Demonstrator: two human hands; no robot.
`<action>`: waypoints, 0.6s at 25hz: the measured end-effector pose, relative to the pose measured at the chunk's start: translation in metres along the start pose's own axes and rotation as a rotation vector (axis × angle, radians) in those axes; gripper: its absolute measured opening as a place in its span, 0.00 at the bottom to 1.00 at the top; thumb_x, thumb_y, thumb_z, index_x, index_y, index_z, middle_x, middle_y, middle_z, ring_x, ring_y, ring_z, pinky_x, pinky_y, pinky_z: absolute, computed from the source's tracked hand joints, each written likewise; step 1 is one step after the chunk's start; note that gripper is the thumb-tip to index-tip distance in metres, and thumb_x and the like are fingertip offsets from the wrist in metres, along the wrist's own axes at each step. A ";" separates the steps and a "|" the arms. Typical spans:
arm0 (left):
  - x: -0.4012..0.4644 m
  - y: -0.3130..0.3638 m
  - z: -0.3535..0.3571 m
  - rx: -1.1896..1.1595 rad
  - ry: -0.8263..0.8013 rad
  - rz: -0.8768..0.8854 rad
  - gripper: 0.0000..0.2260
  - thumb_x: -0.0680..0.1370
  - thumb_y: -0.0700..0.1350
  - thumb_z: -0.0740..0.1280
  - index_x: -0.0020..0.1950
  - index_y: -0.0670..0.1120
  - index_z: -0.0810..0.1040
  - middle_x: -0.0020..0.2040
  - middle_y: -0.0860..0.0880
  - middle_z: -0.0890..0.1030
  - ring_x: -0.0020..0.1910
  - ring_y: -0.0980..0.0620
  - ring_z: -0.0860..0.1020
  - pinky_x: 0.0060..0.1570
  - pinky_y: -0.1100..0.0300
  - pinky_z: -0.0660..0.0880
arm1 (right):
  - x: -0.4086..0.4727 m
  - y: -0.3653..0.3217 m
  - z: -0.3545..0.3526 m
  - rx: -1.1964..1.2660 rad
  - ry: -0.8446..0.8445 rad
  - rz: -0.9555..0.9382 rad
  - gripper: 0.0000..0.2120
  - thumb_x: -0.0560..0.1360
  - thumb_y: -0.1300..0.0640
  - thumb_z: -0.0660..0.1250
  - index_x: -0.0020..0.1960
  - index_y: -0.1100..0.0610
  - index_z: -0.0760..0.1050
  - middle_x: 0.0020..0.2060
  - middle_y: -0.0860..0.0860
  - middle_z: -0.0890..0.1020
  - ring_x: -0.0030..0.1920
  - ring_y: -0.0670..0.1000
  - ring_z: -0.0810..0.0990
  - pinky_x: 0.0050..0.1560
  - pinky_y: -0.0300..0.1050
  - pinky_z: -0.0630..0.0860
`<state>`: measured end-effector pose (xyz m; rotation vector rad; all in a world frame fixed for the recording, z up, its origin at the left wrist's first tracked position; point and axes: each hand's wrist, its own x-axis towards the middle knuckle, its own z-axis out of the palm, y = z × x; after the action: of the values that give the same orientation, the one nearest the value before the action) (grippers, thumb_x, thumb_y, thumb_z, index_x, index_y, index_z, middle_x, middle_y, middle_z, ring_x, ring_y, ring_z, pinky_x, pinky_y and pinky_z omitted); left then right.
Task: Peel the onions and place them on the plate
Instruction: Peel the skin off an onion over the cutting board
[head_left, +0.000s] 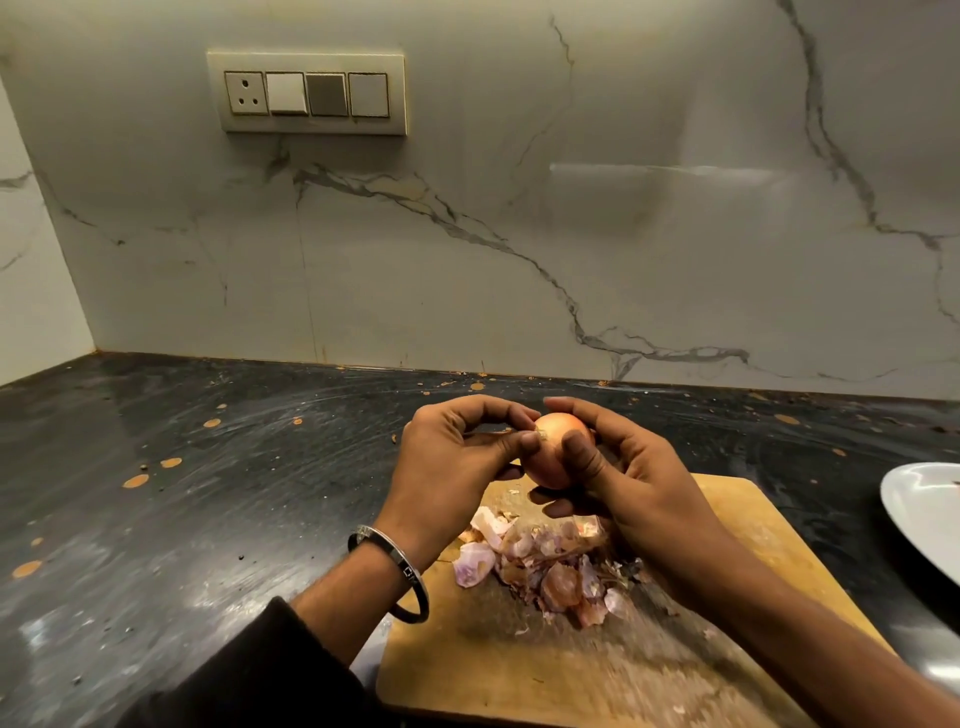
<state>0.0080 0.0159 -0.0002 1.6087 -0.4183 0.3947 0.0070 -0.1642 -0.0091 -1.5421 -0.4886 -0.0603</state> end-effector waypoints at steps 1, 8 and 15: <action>0.000 0.000 0.000 0.003 0.001 -0.002 0.05 0.74 0.33 0.71 0.47 0.41 0.83 0.47 0.51 0.85 0.48 0.54 0.84 0.41 0.57 0.83 | 0.000 0.000 0.001 -0.006 0.000 0.002 0.23 0.73 0.47 0.69 0.67 0.48 0.75 0.55 0.56 0.83 0.45 0.60 0.87 0.43 0.46 0.83; 0.000 -0.004 0.004 0.095 -0.035 0.032 0.05 0.76 0.33 0.69 0.46 0.43 0.81 0.50 0.50 0.82 0.46 0.53 0.83 0.42 0.59 0.81 | 0.001 -0.002 -0.001 0.026 0.016 0.041 0.22 0.72 0.47 0.69 0.66 0.48 0.76 0.56 0.60 0.81 0.41 0.62 0.86 0.45 0.49 0.83; -0.004 -0.006 0.010 0.026 0.052 0.083 0.06 0.75 0.34 0.70 0.47 0.45 0.82 0.48 0.52 0.85 0.48 0.55 0.84 0.43 0.58 0.82 | 0.003 -0.002 0.001 0.188 0.074 0.149 0.19 0.74 0.46 0.67 0.63 0.51 0.78 0.53 0.63 0.83 0.44 0.65 0.86 0.40 0.45 0.83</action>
<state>0.0078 0.0067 -0.0077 1.6067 -0.4426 0.5058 0.0090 -0.1624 -0.0061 -1.3820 -0.3108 0.0431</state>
